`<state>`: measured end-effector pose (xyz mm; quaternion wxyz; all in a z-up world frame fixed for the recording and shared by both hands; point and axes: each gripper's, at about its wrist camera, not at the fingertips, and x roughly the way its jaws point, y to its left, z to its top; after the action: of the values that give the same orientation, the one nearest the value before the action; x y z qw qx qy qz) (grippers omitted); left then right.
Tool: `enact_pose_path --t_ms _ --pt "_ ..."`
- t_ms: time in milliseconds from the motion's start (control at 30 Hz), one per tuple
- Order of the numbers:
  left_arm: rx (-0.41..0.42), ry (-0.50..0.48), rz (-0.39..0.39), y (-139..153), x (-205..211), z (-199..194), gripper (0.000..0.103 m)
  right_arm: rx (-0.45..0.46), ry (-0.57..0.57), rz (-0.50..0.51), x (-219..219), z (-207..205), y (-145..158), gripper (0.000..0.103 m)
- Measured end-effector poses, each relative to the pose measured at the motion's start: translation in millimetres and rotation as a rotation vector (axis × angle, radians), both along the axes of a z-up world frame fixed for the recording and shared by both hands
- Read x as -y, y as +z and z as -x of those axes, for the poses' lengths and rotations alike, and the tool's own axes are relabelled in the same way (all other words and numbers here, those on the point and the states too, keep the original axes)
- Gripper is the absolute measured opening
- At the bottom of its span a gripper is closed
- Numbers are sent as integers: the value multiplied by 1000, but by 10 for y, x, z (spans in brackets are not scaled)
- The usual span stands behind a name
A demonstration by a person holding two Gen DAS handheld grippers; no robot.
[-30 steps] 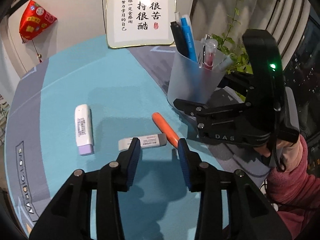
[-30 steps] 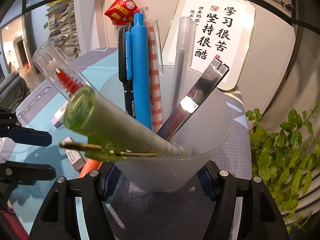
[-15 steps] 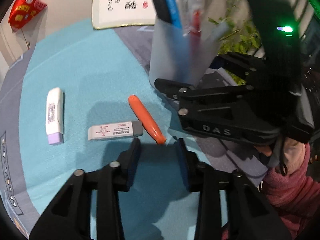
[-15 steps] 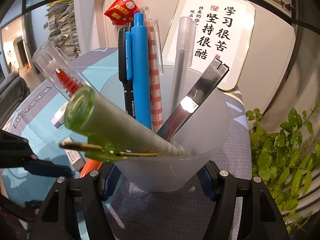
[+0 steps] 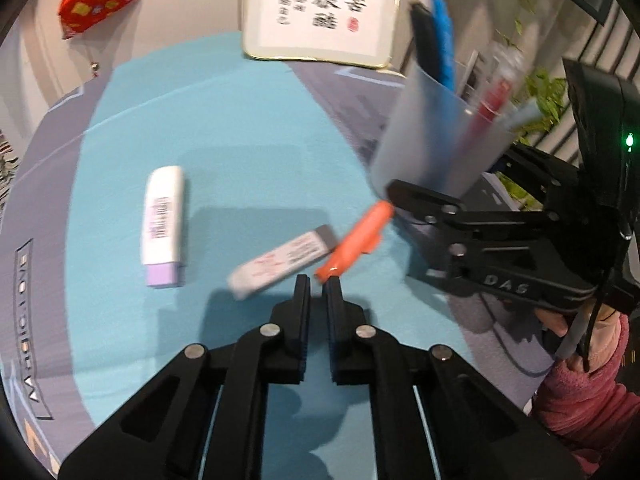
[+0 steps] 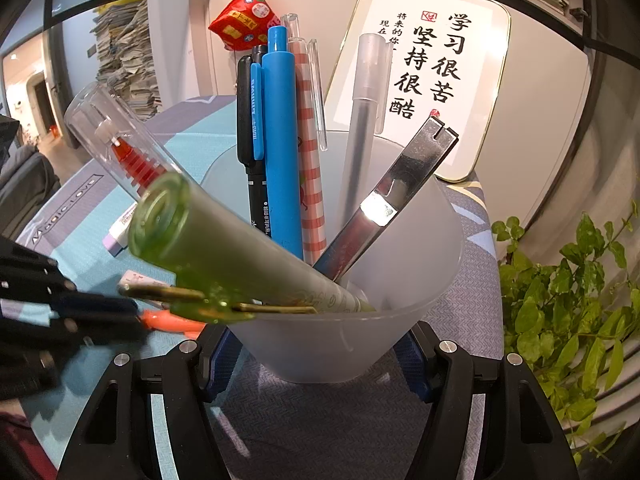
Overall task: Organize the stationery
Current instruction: 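Lower the left tool onto the orange marker and grasp it, then carry the orange marker with the left tool and drop it into the cup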
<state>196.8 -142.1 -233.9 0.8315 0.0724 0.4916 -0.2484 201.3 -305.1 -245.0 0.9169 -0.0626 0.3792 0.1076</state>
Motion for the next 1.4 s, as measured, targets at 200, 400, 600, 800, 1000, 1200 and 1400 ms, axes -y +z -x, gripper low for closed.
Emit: enact_pose_path --t_ms 200,400,600,800,1000,1200,1400 --pt "15 -35 25 33 -67 1 5 0 0 0 -1 0 0 69" --pt "74 -137 -35 -6 213 97 23 0 0 0 -1 0 0 69" --pt "80 -166 -56 -91 334 -19 26 -1 -2 -2 9 -2 -3 69" --pt "93 -186 -22 -111 333 -98 11 -1 -2 -1 18 2 -3 69" --pt "107 -188 -44 -107 235 108 11 -1 -2 -1 20 3 -4 69" --pt "124 -142 -10 113 -4 263 11 0 -2 -1 18 3 -3 69" --pt "216 -154 61 662 79 242 11 -1 -2 -1 19 2 -3 69"
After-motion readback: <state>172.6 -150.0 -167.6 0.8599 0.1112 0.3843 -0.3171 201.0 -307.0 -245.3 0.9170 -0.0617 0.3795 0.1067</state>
